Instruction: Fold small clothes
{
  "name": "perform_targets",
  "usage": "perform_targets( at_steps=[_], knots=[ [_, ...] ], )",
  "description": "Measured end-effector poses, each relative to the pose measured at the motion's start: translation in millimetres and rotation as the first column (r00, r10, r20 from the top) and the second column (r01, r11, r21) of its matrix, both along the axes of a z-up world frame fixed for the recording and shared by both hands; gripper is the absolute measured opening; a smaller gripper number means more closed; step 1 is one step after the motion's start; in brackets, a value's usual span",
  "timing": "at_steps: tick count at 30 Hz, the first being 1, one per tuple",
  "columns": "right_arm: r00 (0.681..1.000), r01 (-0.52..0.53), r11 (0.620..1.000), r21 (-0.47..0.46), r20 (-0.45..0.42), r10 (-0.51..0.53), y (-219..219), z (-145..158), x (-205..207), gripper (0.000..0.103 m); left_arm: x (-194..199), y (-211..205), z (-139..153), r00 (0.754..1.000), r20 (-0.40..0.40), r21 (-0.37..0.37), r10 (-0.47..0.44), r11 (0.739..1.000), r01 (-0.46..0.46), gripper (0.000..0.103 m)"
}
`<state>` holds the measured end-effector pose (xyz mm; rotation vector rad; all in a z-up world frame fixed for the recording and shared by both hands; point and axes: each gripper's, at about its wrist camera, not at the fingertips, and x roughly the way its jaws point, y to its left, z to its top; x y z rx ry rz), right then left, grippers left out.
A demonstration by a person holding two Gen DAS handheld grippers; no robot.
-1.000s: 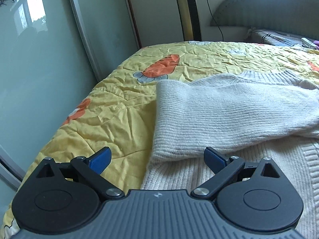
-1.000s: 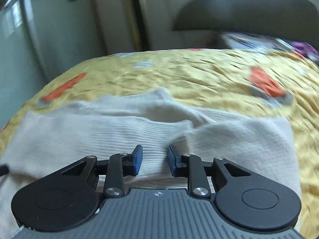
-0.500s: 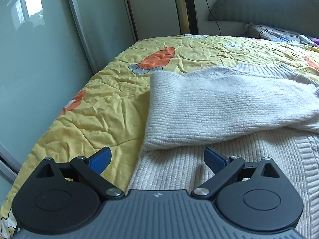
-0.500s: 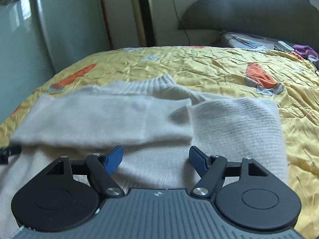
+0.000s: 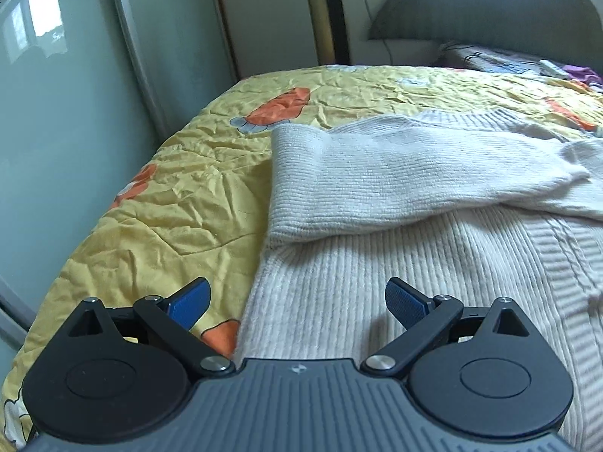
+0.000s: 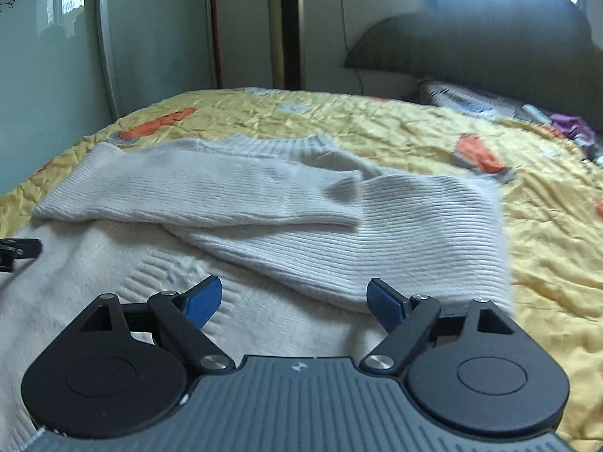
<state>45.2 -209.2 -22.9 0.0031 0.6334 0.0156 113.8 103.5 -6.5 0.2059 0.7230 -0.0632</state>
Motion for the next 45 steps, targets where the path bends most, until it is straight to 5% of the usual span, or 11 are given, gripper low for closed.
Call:
perform_targets(
  at_steps=[4, 10, 18, 20, 25, 29, 35, 45],
  knots=[
    [0.998, 0.069, 0.989, -0.127, 0.008, -0.069, -21, -3, -18, 0.085, 3, 15, -2, 0.999, 0.017, 0.021, 0.042, 0.999, -0.043, 0.100],
    [0.985, 0.172, 0.976, -0.137, 0.056, -0.165, -62, -1, -44, 0.087, 35, 22, -8, 0.995, 0.015, 0.046, 0.100, 0.994, -0.101, 0.100],
    [0.953, 0.303, 0.927, -0.223, 0.058, -0.298, -102, -17, -21, 0.090, 59, 24, -18, 0.983, 0.064, 0.094, 0.170, 0.980, -0.176, 0.103],
    [0.942, 0.335, 0.916, -0.222, 0.071, -0.327, -112, -22, -19, 0.098, 59, 27, -19, 0.984, 0.067, 0.087, 0.165, 0.982, -0.171, 0.103],
    [0.939, 0.345, 0.914, -0.213, 0.066, -0.339, -115, -25, -24, 0.099, 45, 25, -13, 0.992, 0.055, 0.103, 0.109, 0.988, -0.114, 0.102],
    [0.964, 0.265, 0.950, -0.167, 0.070, -0.257, -101, -11, -44, 0.096, 11, 33, -8, 0.999, 0.034, 0.028, 0.016, 0.999, -0.017, 0.102],
    [0.996, 0.070, 0.995, -0.067, -0.042, -0.073, -86, -15, -76, 0.096, -43, 56, -7, 0.998, 0.019, -0.065, -0.056, 0.996, 0.057, 0.102],
    [0.993, 0.121, 0.992, -0.036, -0.015, -0.121, -78, -22, -119, 0.098, -114, 67, -19, 0.991, -0.027, -0.225, -0.129, 0.967, 0.120, 0.102]
  ],
)
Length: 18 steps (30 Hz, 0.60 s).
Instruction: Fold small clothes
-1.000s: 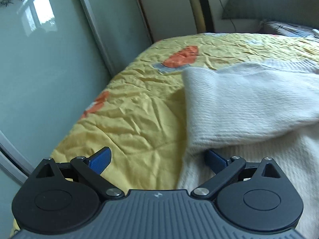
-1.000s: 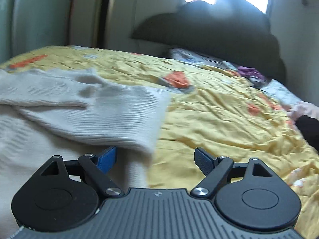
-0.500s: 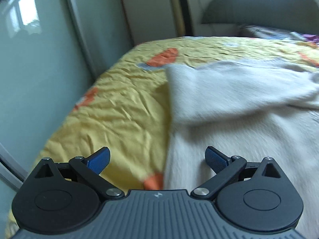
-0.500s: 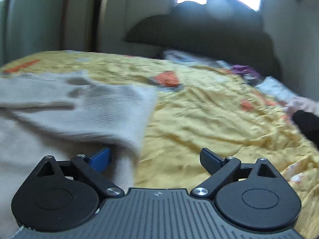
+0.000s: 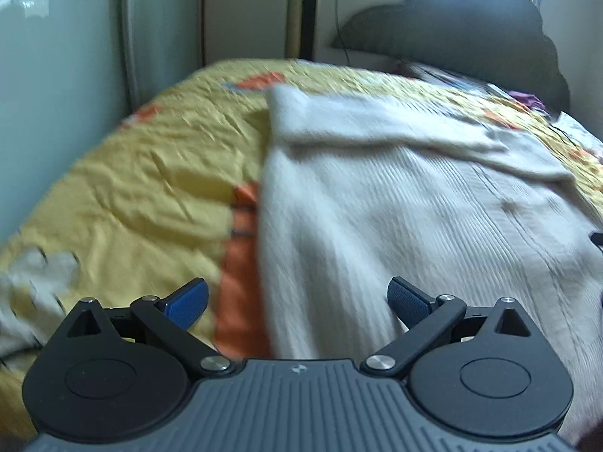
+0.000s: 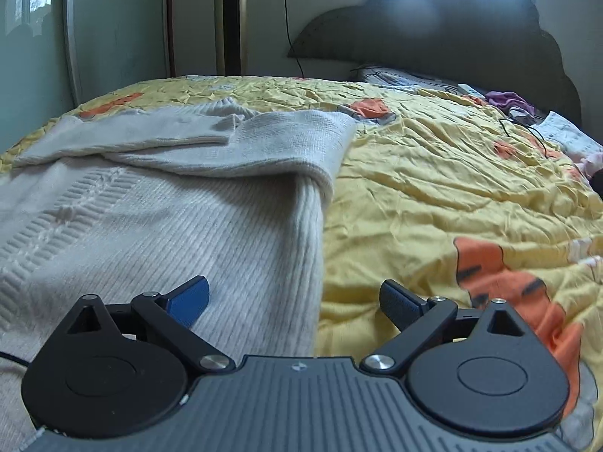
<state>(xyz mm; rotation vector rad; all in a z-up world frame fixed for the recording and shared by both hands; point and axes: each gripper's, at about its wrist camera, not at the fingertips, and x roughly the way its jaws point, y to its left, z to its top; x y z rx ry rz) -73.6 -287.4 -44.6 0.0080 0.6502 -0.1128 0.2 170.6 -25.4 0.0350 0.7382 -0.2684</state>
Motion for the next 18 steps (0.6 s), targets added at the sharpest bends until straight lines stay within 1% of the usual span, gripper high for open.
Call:
perform_targets(
  at_steps=[1, 3, 4, 7, 8, 10, 11, 12, 15, 16, 18],
  knots=[
    [1.000, 0.012, 1.000, -0.003, 0.011, -0.012, 3, -1, -5, 0.098, -5, -5, -4, 1.000, 0.009, 0.017, -0.017, 1.000, 0.017, 0.102],
    [0.998, 0.042, 0.999, -0.013, 0.036, -0.041, 8, -4, -12, 0.099, -13, -17, -2, 0.996, 0.077, 0.090, -0.036, 0.995, 0.029, 0.102],
    [0.997, 0.051, 0.998, -0.027, 0.052, -0.049, 11, -5, -15, 0.099, -15, -22, 0, 0.995, 0.086, 0.110, -0.049, 0.993, 0.039, 0.102],
    [0.994, 0.078, 0.990, -0.119, 0.083, -0.068, 23, -3, -17, 0.101, -13, -31, 0, 0.992, 0.047, 0.091, -0.114, 0.990, 0.110, 0.102],
    [0.994, 0.080, 0.984, -0.161, 0.092, -0.065, 28, -3, -18, 0.102, -16, -35, -1, 0.990, 0.059, 0.106, -0.124, 0.987, 0.117, 0.102],
    [0.993, 0.072, 0.965, -0.252, 0.104, -0.047, 40, -5, -18, 0.102, -20, -40, -3, 0.989, 0.087, 0.141, -0.121, 0.984, 0.108, 0.103],
    [0.993, 0.068, 0.957, -0.281, 0.111, -0.038, 43, -5, -18, 0.101, -22, -39, -3, 0.989, 0.096, 0.149, -0.113, 0.984, 0.098, 0.103],
    [0.993, 0.062, 0.955, -0.291, 0.118, -0.029, 44, -4, -19, 0.101, -25, -37, 0, 0.988, 0.111, 0.164, -0.105, 0.983, 0.086, 0.103],
    [0.994, 0.055, 0.953, -0.299, 0.112, -0.022, 34, 4, -22, 0.101, -36, -23, 10, 0.978, 0.192, 0.248, -0.083, 0.968, 0.033, 0.102],
    [0.992, 0.068, 0.947, -0.313, 0.120, -0.031, 31, 6, -25, 0.101, -38, -16, 12, 0.976, 0.202, 0.259, -0.077, 0.966, 0.022, 0.102],
    [0.991, 0.085, 0.944, -0.319, 0.125, -0.047, 23, 8, -27, 0.103, -37, -4, 14, 0.979, 0.194, 0.230, -0.063, 0.973, 0.017, 0.102]
  ],
)
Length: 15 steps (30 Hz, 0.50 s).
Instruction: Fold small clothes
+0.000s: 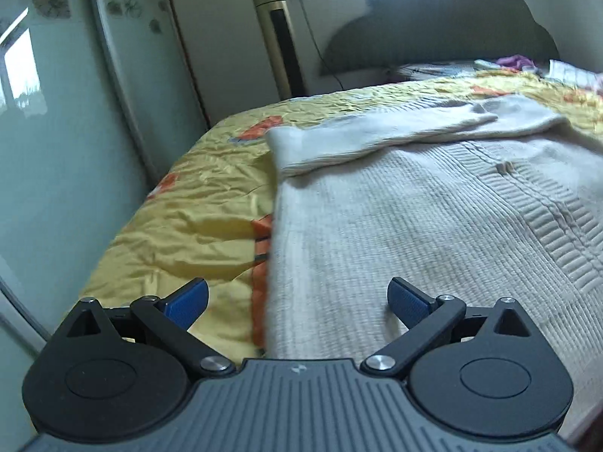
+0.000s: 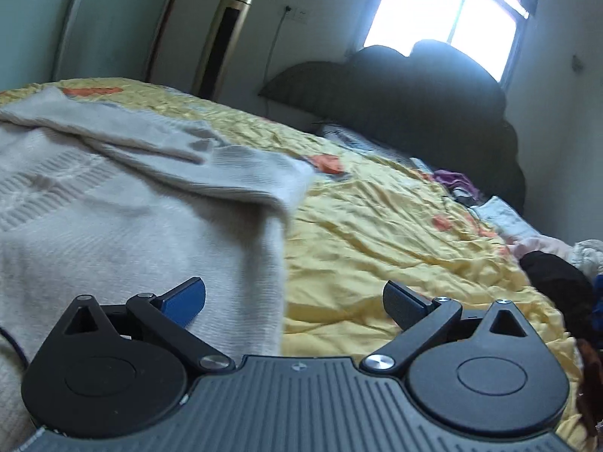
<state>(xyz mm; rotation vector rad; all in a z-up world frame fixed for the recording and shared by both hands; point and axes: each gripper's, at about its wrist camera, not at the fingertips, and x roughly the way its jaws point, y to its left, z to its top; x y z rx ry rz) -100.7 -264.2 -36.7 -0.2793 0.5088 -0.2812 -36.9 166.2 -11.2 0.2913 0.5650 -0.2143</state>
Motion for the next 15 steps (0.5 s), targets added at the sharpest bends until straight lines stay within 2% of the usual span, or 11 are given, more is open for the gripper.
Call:
perform_targets(
  at_steps=[3, 5, 7, 9, 12, 13, 15],
  knots=[
    [1.000, -0.007, 0.998, 0.060, -0.030, 0.009, -5, -8, 1, 0.102, 4, 4, -4, 0.998, -0.054, -0.058, -0.022, 0.998, 0.019, 0.102],
    [0.999, -0.009, 1.000, 0.023, -0.038, 0.010, 4, -11, -2, 0.102, 0, 2, -7, 0.996, -0.074, -0.077, -0.048, 0.996, 0.043, 0.102],
    [0.999, -0.019, 0.999, -0.033, -0.049, 0.018, 13, -7, -6, 0.102, -6, -1, -8, 0.997, -0.063, -0.058, -0.050, 0.997, 0.046, 0.102],
    [0.995, -0.074, 0.997, -0.038, -0.063, 0.071, 22, 2, -16, 0.103, -12, -1, -7, 0.997, -0.050, -0.055, -0.051, 0.997, 0.049, 0.102],
    [0.965, -0.230, 0.965, 0.127, -0.096, 0.242, 31, 11, -30, 0.103, -16, 3, -9, 0.996, -0.079, -0.092, -0.041, 0.995, 0.034, 0.102],
    [0.952, -0.260, 0.948, 0.183, -0.113, 0.284, 34, 10, -32, 0.103, -17, 5, -10, 0.995, -0.093, -0.109, -0.040, 0.994, 0.030, 0.102],
    [0.935, -0.277, 0.934, 0.227, -0.161, 0.317, 40, 2, -35, 0.102, -20, 9, -11, 0.993, -0.111, -0.132, -0.034, 0.991, 0.019, 0.102]
  ],
)
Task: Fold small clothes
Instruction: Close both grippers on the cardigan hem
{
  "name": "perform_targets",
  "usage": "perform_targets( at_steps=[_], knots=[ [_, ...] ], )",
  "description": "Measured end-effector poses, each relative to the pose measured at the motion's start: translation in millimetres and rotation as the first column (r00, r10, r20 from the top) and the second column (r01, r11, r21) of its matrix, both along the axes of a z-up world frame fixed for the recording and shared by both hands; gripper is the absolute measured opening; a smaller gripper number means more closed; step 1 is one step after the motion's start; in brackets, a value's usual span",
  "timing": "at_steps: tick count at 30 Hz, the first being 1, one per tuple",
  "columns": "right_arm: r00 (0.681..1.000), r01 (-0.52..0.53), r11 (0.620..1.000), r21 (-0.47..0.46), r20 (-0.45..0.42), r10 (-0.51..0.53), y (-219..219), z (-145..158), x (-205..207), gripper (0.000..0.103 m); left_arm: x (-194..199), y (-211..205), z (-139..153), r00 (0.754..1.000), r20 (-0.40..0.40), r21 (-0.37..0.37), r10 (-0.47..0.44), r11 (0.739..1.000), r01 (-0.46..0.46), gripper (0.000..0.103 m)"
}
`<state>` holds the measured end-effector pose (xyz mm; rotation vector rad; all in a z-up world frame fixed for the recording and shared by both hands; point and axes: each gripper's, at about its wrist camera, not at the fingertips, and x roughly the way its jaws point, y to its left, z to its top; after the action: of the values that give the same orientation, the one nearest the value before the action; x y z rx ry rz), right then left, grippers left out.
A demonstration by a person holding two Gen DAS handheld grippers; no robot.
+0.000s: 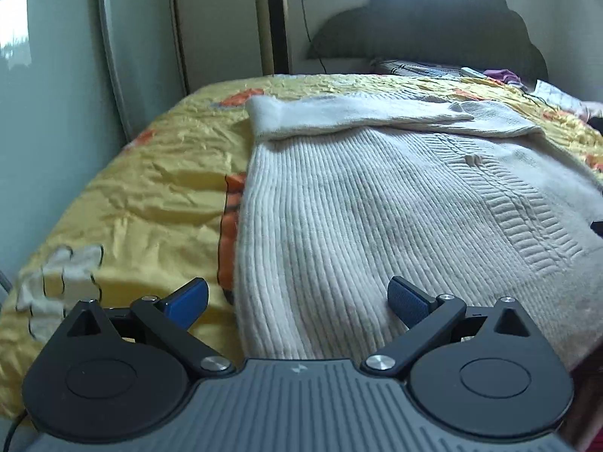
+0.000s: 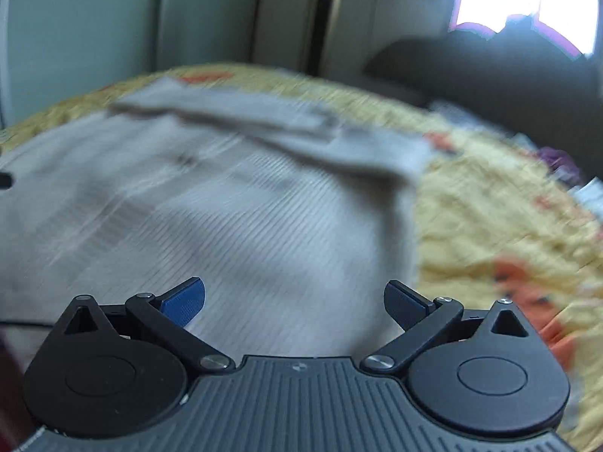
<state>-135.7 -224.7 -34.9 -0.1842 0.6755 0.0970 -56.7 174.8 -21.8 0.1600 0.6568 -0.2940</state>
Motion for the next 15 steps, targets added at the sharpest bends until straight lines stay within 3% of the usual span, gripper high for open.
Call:
perform_targets(
  at_steps=[3, 7, 11, 15],
  knots=[
    [1.000, 0.025, 0.999, 0.038, -0.003, -0.024, -2, -3, -8, 0.102, -8, 8, 2, 1.000, -0.026, -0.048, -0.010, 0.999, 0.009, 0.102],
    [0.997, 0.070, 0.979, 0.189, 0.006, -0.072, -26, 13, -23, 0.103, -14, 24, -1, 0.997, -0.071, -0.126, -0.004, 0.992, -0.005, 0.102],
    [0.990, 0.128, 0.912, 0.389, -0.101, -0.095, -66, 11, -32, 0.102, -13, 41, -3, 0.994, -0.107, -0.214, 0.004, 0.976, -0.026, 0.102],
    [0.985, 0.142, 0.852, 0.504, -0.154, -0.074, -91, 2, -48, 0.100, -9, 51, -1, 0.989, -0.144, -0.299, -0.020, 0.954, -0.024, 0.102]
  ],
)
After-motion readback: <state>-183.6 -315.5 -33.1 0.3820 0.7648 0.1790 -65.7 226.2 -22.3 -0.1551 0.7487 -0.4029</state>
